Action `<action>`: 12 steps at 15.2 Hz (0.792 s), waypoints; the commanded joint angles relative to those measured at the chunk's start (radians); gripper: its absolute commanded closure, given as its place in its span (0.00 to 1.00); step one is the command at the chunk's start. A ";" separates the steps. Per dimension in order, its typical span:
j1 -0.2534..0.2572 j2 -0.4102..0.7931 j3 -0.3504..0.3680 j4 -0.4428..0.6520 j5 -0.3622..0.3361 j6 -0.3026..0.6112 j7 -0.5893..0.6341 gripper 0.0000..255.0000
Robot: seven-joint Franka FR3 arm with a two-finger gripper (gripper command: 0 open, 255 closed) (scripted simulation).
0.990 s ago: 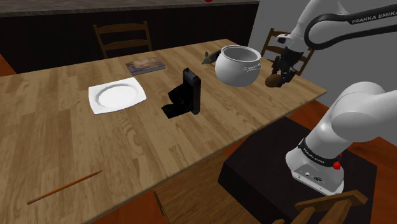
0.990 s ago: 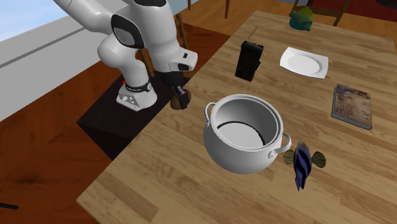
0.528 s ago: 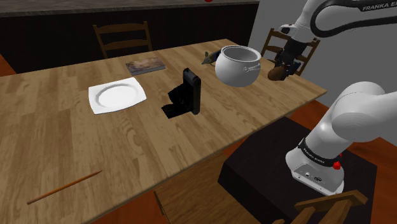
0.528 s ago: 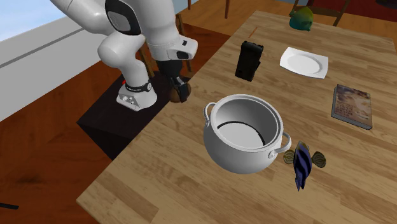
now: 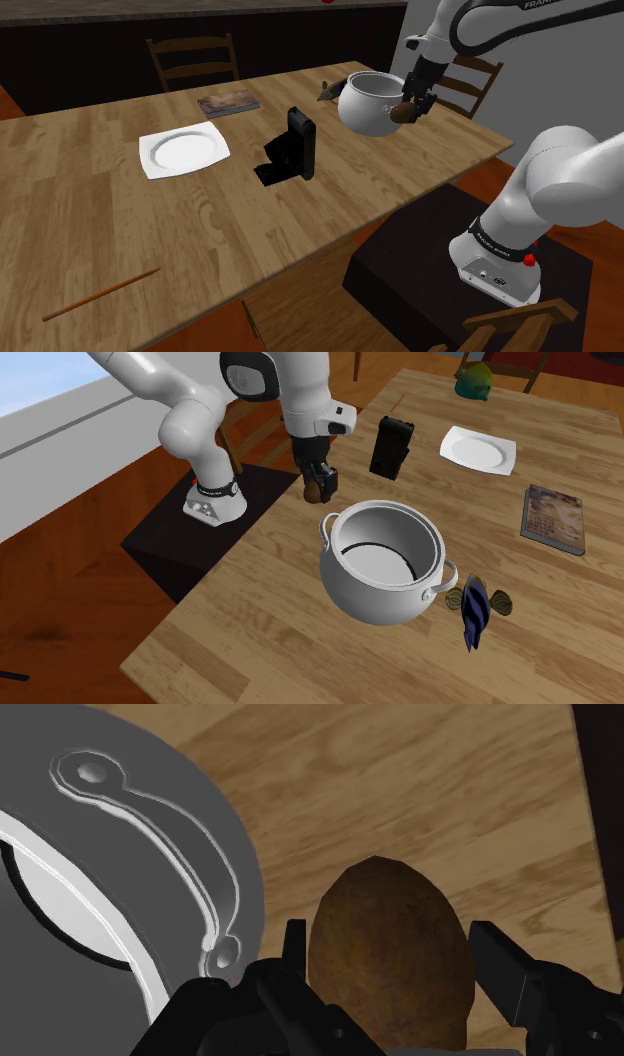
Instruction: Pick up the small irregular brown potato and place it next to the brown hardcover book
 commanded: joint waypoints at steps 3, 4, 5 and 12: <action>0.082 0.135 0.033 0.076 0.062 0.058 0.060 1.00; 0.100 0.170 0.039 0.098 0.077 0.069 0.071 1.00; 0.117 0.205 0.045 0.121 0.093 0.080 0.081 1.00; 0.216 0.448 0.080 0.314 0.200 0.122 0.130 1.00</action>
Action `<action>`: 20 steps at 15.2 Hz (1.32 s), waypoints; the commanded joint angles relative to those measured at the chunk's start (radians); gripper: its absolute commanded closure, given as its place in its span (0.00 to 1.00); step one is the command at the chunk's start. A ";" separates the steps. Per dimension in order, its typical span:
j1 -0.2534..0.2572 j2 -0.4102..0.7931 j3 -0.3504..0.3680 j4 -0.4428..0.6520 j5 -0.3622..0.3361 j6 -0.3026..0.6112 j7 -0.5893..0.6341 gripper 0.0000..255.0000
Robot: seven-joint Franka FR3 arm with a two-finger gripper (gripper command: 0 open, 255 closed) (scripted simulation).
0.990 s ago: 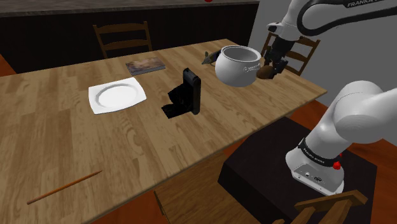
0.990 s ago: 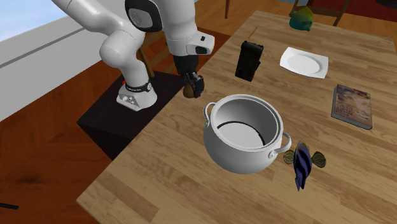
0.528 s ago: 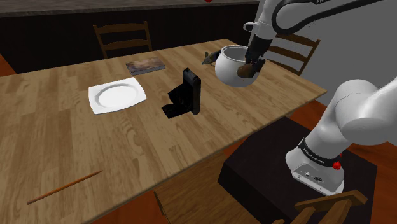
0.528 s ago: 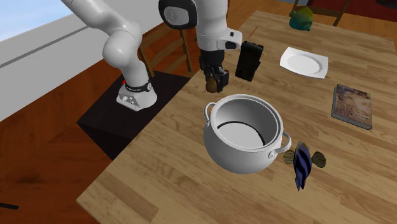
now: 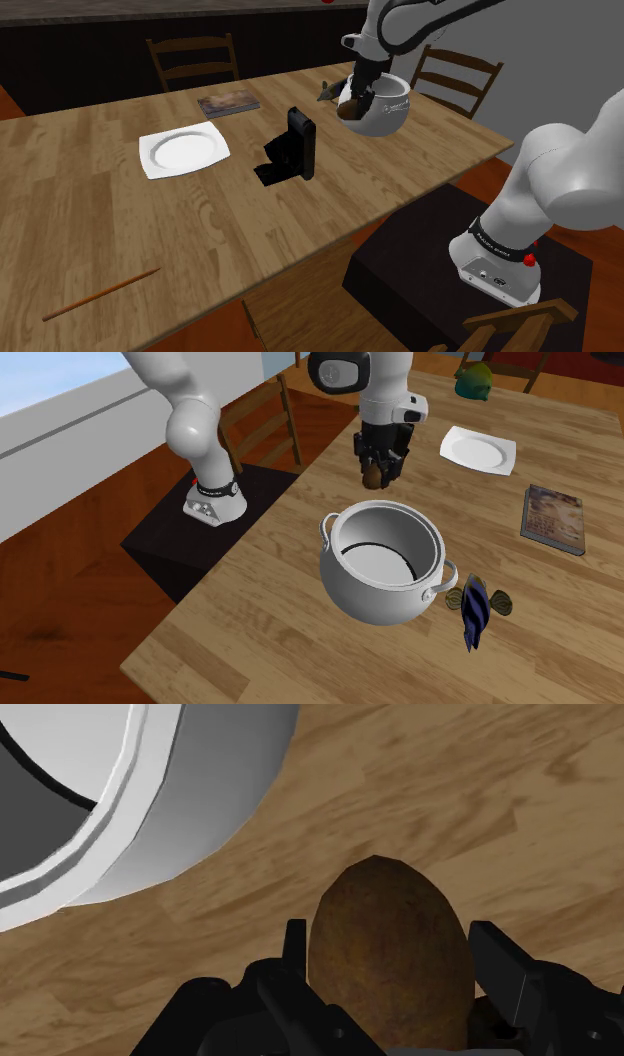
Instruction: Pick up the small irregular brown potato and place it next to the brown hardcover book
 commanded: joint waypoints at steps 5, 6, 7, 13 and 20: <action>0.060 0.212 0.032 0.202 0.090 -0.001 0.032 1.00; 0.066 0.246 0.037 0.239 0.103 -0.005 0.036 1.00; 0.072 0.281 0.042 0.277 0.116 -0.011 0.039 1.00; 0.088 0.492 0.074 0.535 0.182 -0.067 0.066 1.00; 0.079 0.763 0.111 0.922 0.232 -0.188 0.110 1.00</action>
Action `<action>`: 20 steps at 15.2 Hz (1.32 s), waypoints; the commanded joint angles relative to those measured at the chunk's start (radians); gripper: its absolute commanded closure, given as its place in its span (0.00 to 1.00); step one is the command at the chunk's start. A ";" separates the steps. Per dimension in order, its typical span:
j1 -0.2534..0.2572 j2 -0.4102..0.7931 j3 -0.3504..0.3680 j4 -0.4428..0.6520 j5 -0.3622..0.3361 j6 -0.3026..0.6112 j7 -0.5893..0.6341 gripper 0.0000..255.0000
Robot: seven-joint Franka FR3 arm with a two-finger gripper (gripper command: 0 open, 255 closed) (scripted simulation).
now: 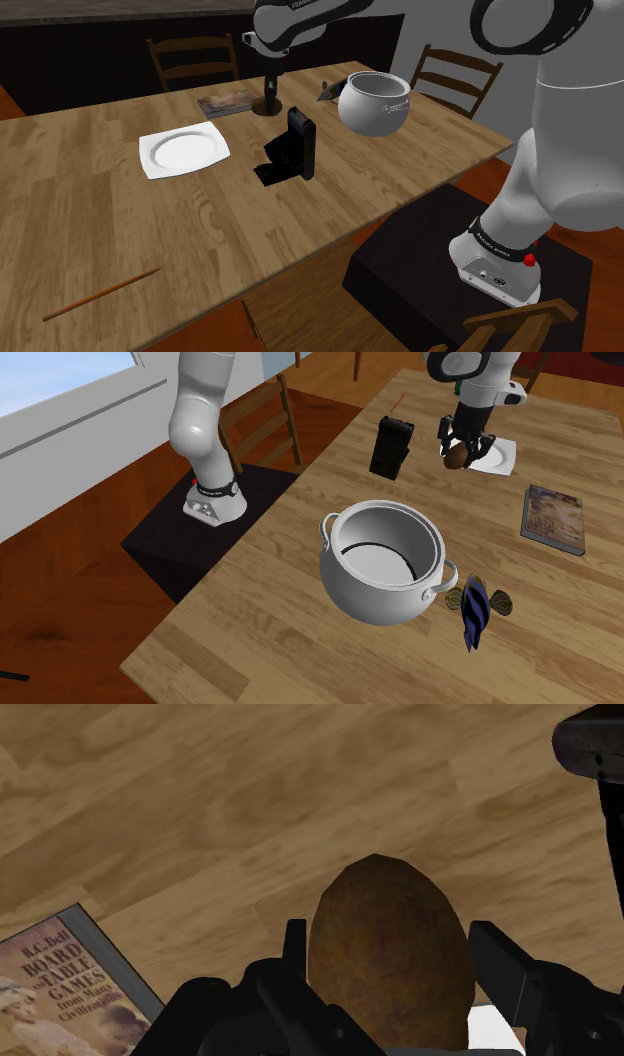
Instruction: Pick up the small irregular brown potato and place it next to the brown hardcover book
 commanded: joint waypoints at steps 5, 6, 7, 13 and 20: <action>-0.032 0.305 0.032 0.485 0.032 -0.179 0.056 1.00; -0.044 0.377 0.038 0.609 0.036 -0.229 0.069 1.00; -0.062 0.474 0.046 0.780 0.039 -0.301 0.086 1.00; -0.068 0.539 0.054 0.829 0.041 -0.283 0.093 1.00; -0.056 0.534 0.054 0.723 0.045 -0.185 0.084 1.00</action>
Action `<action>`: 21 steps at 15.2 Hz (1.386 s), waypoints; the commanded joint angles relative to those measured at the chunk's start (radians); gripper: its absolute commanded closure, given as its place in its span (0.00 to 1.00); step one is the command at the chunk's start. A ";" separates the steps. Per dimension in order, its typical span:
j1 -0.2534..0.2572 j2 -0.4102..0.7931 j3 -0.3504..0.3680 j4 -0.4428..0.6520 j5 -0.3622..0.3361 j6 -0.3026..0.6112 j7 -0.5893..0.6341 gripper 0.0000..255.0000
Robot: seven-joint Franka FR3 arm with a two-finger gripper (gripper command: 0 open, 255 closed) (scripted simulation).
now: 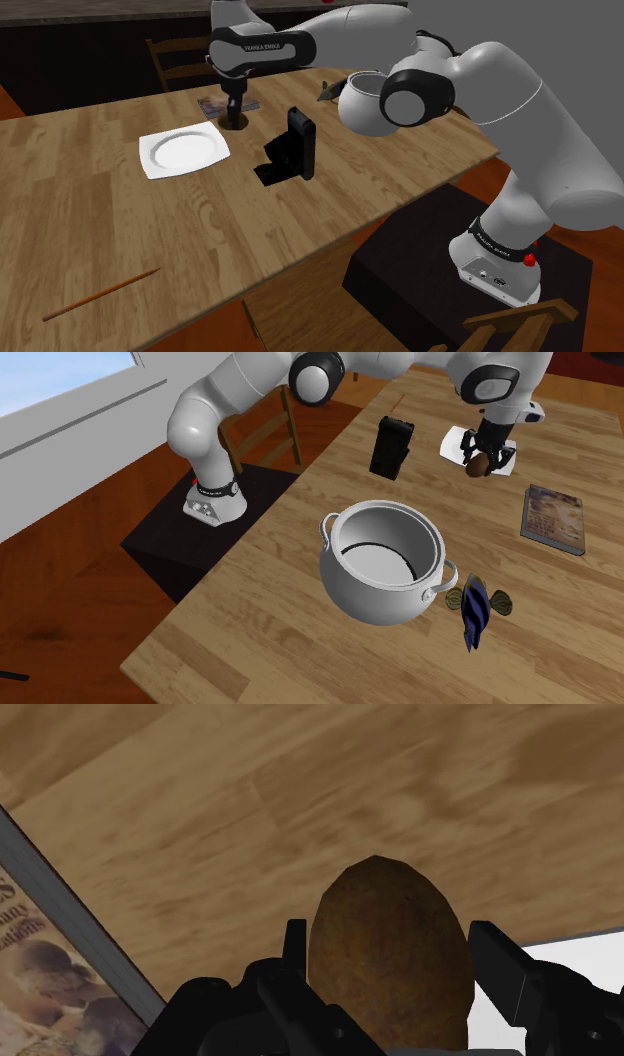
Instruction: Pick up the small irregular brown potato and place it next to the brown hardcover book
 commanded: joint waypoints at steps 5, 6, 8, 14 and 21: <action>0.003 0.015 0.002 -0.038 0.003 0.053 -0.004 1.00; 0.003 0.015 0.002 -0.038 0.003 0.053 -0.004 1.00; 0.003 0.015 0.002 -0.038 0.003 0.053 -0.004 1.00; 0.003 0.015 0.002 -0.037 0.003 0.053 -0.004 0.00; 0.003 -0.042 -0.004 -0.012 -0.003 -0.029 0.000 0.00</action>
